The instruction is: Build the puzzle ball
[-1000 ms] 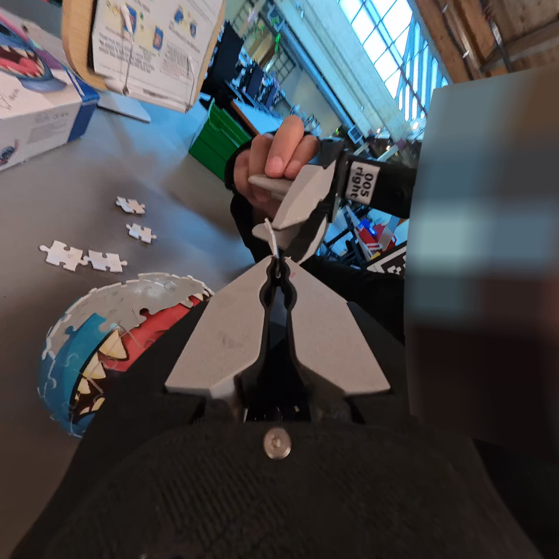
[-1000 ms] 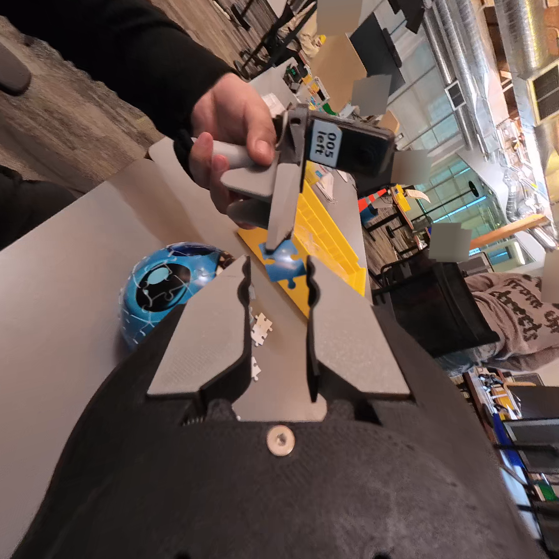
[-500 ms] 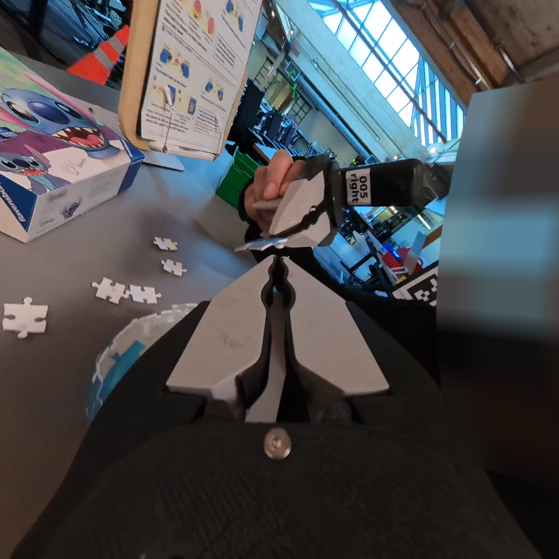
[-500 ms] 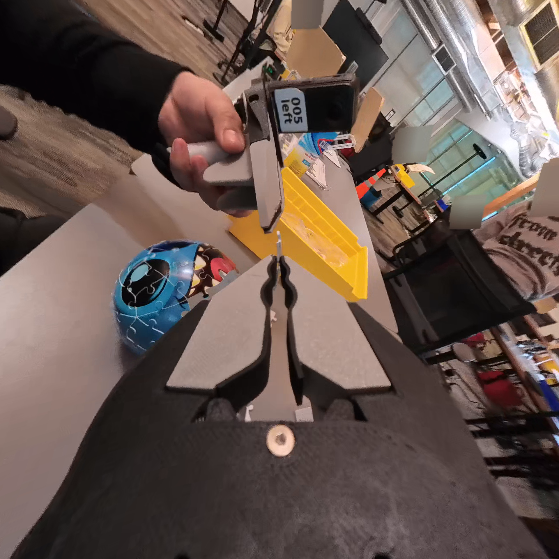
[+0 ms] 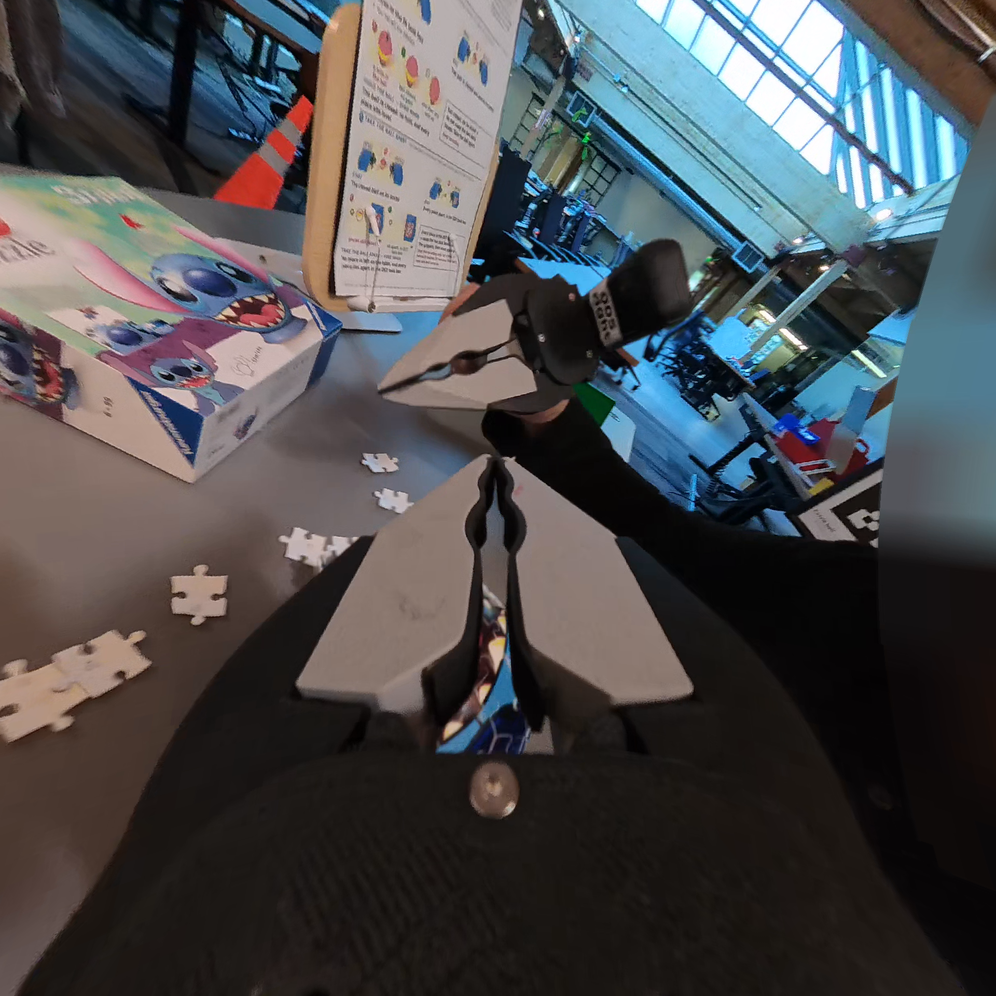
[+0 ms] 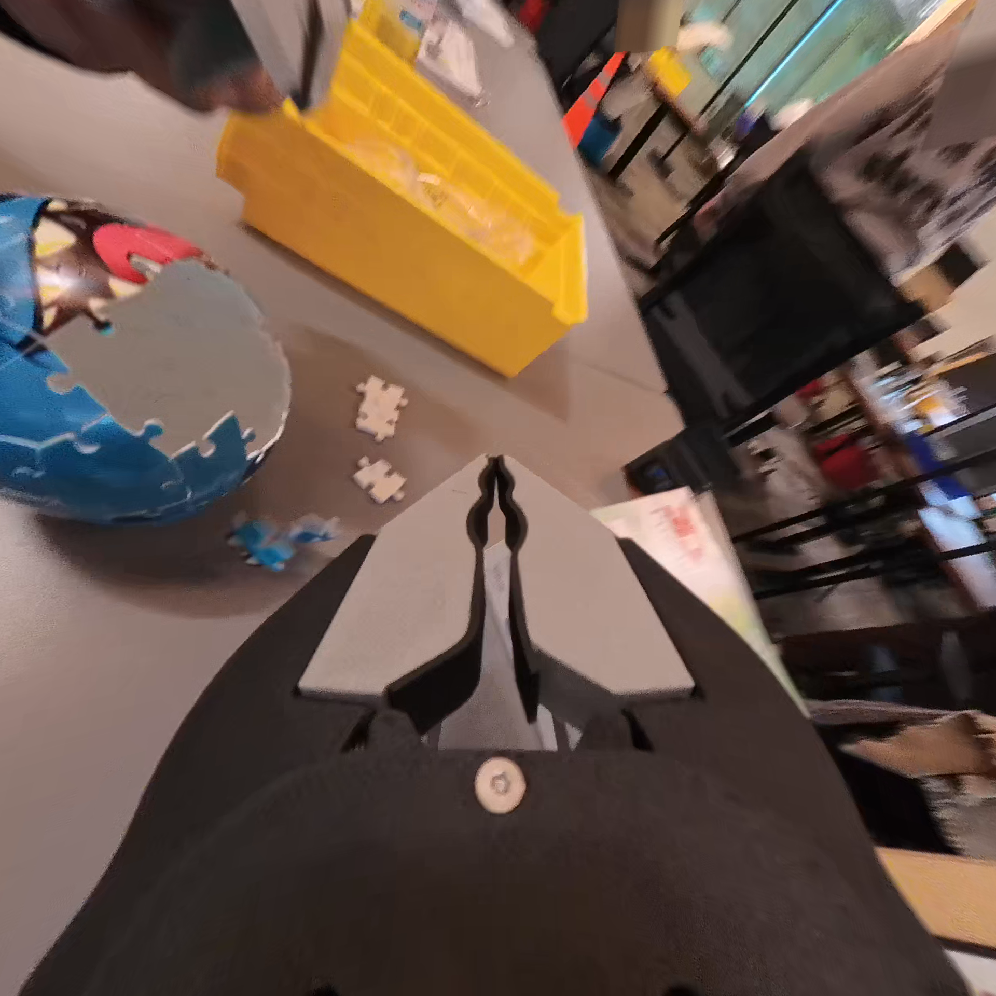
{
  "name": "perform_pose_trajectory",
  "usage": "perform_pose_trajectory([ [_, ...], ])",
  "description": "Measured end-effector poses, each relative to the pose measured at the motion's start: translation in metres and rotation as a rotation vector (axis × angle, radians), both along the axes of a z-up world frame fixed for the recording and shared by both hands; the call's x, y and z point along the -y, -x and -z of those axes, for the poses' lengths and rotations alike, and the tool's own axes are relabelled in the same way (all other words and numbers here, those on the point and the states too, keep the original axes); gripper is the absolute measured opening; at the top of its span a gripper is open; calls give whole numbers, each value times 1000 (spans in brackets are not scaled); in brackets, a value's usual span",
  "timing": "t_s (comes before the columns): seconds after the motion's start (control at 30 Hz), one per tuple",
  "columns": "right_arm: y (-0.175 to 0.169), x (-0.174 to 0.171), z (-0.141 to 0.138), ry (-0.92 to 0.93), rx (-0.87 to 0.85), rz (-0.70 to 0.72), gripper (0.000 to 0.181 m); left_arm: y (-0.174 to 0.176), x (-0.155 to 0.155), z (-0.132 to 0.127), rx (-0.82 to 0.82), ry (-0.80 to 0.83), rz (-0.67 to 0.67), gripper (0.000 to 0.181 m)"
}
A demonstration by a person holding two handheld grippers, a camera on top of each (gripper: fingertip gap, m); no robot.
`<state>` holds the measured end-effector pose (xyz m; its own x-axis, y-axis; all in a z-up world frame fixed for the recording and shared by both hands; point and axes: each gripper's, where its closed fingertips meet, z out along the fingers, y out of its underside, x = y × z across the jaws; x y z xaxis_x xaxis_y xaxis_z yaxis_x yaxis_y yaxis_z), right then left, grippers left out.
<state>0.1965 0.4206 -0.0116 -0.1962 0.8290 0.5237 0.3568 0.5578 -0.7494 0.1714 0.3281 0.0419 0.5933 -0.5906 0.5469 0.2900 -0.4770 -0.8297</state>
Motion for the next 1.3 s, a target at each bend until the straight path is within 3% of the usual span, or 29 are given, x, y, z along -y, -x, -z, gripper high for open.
perform_pose_trajectory([
  [0.13, -12, 3, 20, 25, 80, -53, 0, 28, 28, -8, -29, -76, -56, 0],
  [0.2, -19, 14, 32, 59, 141, -125, 6, 45, 46, -4, -60, -105, -101, 22],
  [0.3, -29, 46, 49, 167, 207, -292, 22, 66, 70, 22, -212, -131, -178, 50],
  [0.37, -34, 65, 61, 216, 237, -380, 32, 71, 78, 45, -352, -165, -218, 59],
  [0.47, -38, 81, 85, 227, 285, -428, 42, 54, 87, 76, -514, -236, -161, 69],
  [0.6, -38, 99, 105, 248, 263, -421, 52, 40, 89, 117, -675, -261, -67, 73],
  [0.7, -36, 102, 105, 253, 186, -385, 57, 36, 84, 133, -768, -289, -43, 73],
  [0.9, -27, 101, 115, 222, 129, -320, 74, 15, 75, 141, -868, -390, 10, 77],
  [1.1, -14, 106, 122, 130, 94, -290, 74, 15, 73, 142, -886, -447, -11, 76],
  [1.3, -11, 110, 114, 225, 70, -293, 68, 29, 72, 153, -936, -411, -30, 76],
])
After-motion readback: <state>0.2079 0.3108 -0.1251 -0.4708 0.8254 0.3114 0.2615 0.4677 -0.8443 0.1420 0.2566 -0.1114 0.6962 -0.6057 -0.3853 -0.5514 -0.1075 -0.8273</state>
